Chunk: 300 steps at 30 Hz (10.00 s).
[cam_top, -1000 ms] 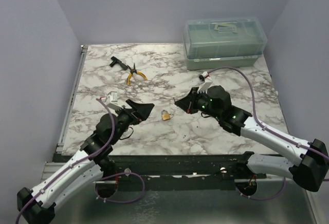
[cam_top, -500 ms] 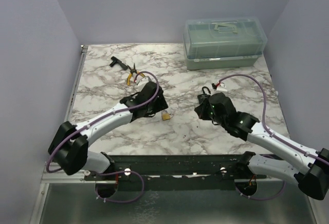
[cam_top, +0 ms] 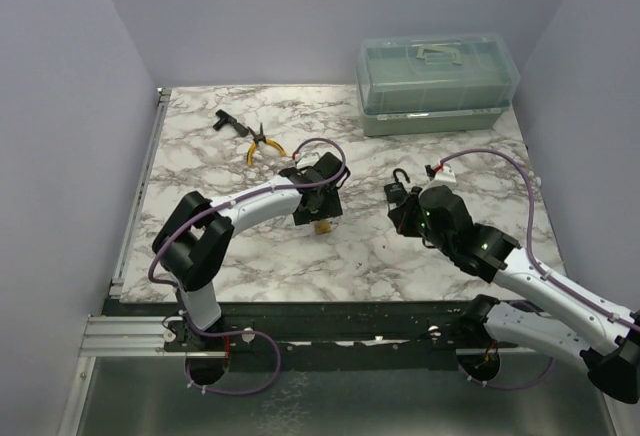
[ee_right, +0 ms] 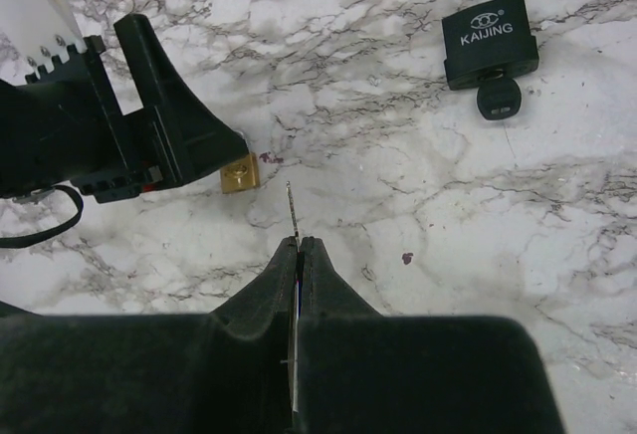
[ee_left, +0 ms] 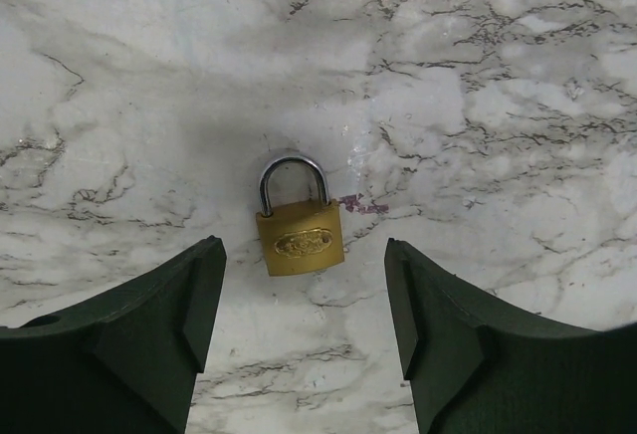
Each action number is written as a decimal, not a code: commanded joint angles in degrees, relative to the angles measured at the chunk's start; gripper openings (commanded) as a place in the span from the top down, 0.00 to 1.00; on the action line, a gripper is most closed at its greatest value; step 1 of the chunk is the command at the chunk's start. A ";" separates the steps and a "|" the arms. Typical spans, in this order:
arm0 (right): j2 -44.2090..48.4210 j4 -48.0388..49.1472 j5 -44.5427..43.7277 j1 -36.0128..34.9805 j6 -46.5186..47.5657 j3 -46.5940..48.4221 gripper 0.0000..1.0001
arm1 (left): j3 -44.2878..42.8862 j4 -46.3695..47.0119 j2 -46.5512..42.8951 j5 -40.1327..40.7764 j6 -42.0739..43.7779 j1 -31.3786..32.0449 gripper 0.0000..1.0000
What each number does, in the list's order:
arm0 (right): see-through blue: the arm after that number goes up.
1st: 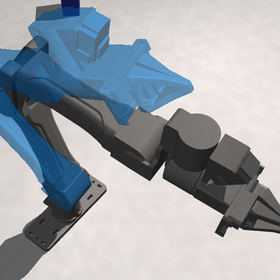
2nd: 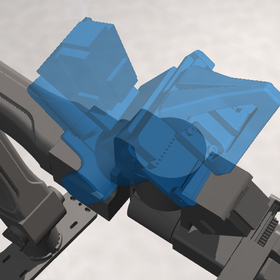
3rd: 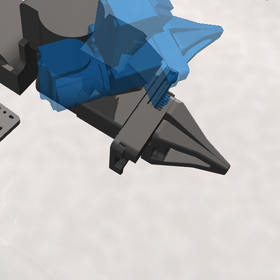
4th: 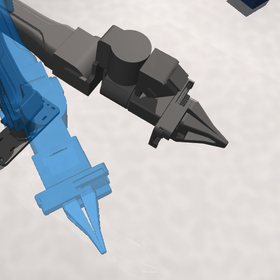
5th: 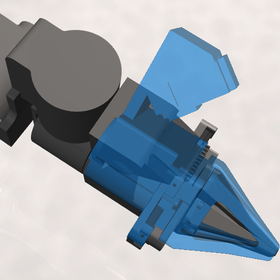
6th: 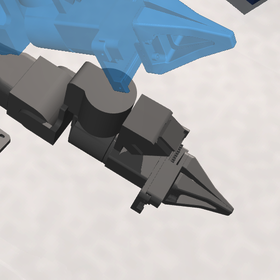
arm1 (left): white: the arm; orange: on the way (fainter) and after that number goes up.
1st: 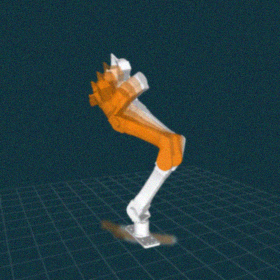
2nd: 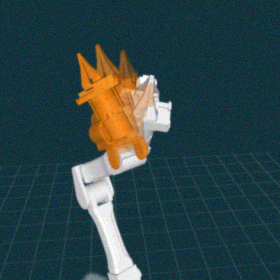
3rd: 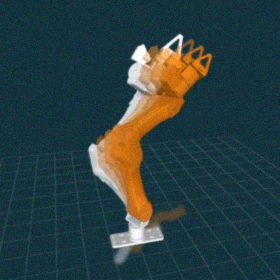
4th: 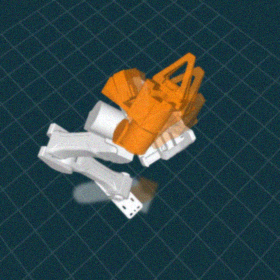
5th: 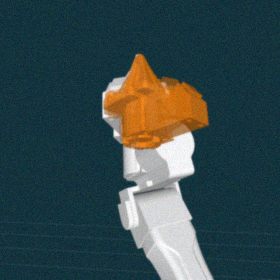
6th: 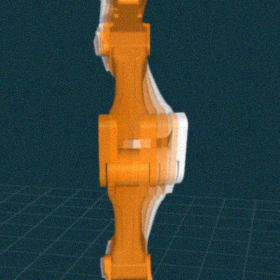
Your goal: Unlock with the key
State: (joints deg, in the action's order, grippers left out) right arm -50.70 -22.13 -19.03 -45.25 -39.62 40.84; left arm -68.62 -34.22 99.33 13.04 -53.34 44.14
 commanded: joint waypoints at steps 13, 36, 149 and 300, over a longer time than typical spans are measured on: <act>1.87 -0.28 0.26 0.34 -0.11 -2.52 1.00 | -4.63 -5.02 7.58 -2.32 -0.18 1.41 0.34; 3.63 0.38 2.76 0.34 0.85 -3.45 1.00 | -10.04 -9.64 16.09 3.32 -1.91 2.31 0.52; -24.93 21.14 18.68 -2.21 5.78 8.81 1.00 | 29.49 40.25 -29.94 -12.95 -29.00 -5.03 1.00; -24.16 17.68 15.89 -2.22 5.98 11.71 0.73 | 28.41 45.55 -30.89 -12.06 -25.14 -5.01 1.00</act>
State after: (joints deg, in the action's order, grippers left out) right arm -73.41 -5.61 -3.05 -47.24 -33.85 51.35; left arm -38.13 8.86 69.10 2.48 -78.61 39.38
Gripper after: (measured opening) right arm 0.281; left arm 0.420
